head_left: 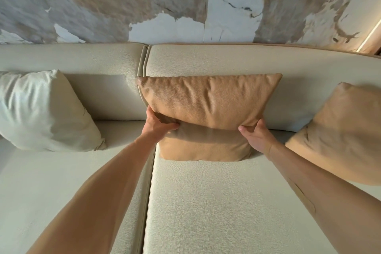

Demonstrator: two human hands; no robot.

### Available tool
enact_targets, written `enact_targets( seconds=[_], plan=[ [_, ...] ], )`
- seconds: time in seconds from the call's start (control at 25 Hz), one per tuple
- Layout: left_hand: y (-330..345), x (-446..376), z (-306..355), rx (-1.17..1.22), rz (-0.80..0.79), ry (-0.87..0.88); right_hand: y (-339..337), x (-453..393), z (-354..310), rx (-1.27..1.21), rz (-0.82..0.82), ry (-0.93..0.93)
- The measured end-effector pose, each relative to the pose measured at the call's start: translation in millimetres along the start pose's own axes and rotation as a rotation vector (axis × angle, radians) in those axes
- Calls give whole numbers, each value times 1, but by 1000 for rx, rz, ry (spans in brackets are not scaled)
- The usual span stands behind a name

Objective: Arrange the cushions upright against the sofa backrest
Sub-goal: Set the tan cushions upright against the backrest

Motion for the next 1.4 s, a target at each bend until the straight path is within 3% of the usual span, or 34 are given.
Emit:
enact_targets(
  seconds=[0.28,0.52,0.92,1.16,1.4],
  plan=[
    [-25,59,17,-133,-13,75,-29,57,-34,469,1,-106],
    [-82,150,52,-621,138,191,-57,148,-83,895,21,-407],
    [-203,393,79,-806,406,261,-84,319,-166,994,35,-769],
    [-295,508,32,-773,625,125,-21,395,-230,994,-61,-984],
    [-414,596,-52,-755,768,-87,129,482,-305,993,-217,-1231]
  ],
)
Point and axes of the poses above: each hand's wrist, its own x-axis away from the middle knuckle, its own y-axis out of the palm, z = x × y, the point moved 1 cm from there along -x, towards the middle knuckle, and after that the axes turned 3 degrees about -z, right-handed, at the moved point
